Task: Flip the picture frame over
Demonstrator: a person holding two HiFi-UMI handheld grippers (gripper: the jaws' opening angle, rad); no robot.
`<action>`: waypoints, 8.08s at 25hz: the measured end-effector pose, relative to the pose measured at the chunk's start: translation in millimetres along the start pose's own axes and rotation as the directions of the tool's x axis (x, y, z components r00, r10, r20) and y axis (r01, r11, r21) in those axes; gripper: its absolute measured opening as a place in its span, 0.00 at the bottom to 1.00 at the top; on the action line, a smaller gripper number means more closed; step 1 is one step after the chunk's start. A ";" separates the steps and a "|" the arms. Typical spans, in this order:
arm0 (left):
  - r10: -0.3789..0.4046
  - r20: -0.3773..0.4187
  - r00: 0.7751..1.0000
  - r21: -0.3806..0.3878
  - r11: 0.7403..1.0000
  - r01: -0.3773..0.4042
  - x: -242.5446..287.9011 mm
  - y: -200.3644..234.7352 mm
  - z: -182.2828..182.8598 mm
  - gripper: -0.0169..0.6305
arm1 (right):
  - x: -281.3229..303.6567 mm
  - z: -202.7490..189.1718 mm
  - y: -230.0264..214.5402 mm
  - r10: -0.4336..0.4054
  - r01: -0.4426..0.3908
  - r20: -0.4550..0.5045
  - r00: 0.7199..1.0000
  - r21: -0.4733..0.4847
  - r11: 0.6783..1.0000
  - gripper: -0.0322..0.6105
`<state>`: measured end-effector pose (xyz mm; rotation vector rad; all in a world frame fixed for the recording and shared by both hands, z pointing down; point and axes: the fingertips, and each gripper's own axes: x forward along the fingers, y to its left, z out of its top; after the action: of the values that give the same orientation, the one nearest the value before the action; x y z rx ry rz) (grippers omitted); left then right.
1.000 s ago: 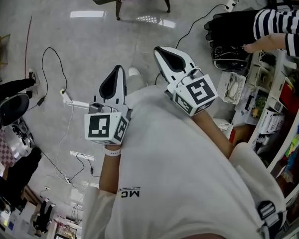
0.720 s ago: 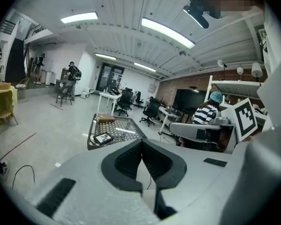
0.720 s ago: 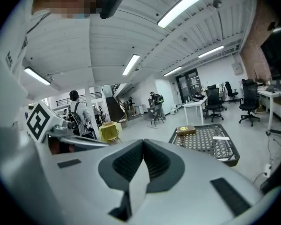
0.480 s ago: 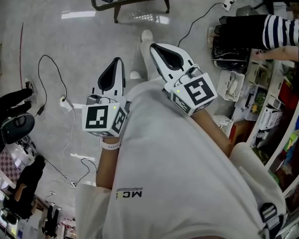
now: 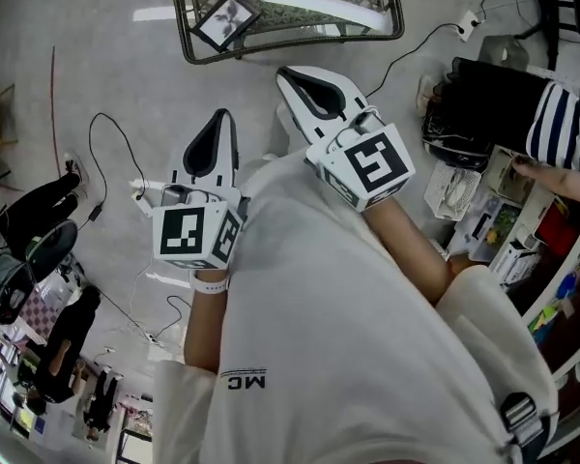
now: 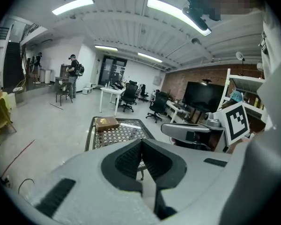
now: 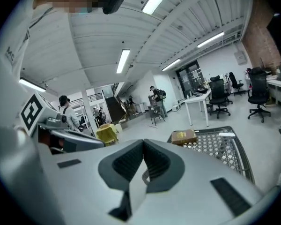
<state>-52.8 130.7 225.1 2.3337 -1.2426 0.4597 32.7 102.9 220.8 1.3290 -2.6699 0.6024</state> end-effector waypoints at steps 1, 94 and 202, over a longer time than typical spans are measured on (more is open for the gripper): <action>0.012 0.001 1.000 0.000 1.000 -0.012 9.9 0.3 7.9 0.06 | 8.2 6.9 -10.9 0.016 -0.016 -0.001 1.000 -0.006 1.000 0.08; 0.225 -0.205 0.953 -0.336 0.898 -0.284 133.1 250.1 -177.8 0.06 | 282.7 -261.1 -36.8 -0.020 -0.054 -0.561 0.828 -0.115 0.992 0.23; 0.263 -0.144 0.954 -0.285 0.912 -0.295 145.6 219.7 -153.6 0.06 | 260.8 -177.9 -47.3 0.536 -0.219 -0.081 0.840 0.854 0.473 0.17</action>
<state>-171.0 5.0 476.7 1.8624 -1.4895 0.4389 -105.7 -47.8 465.8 0.5178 -2.3914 2.1381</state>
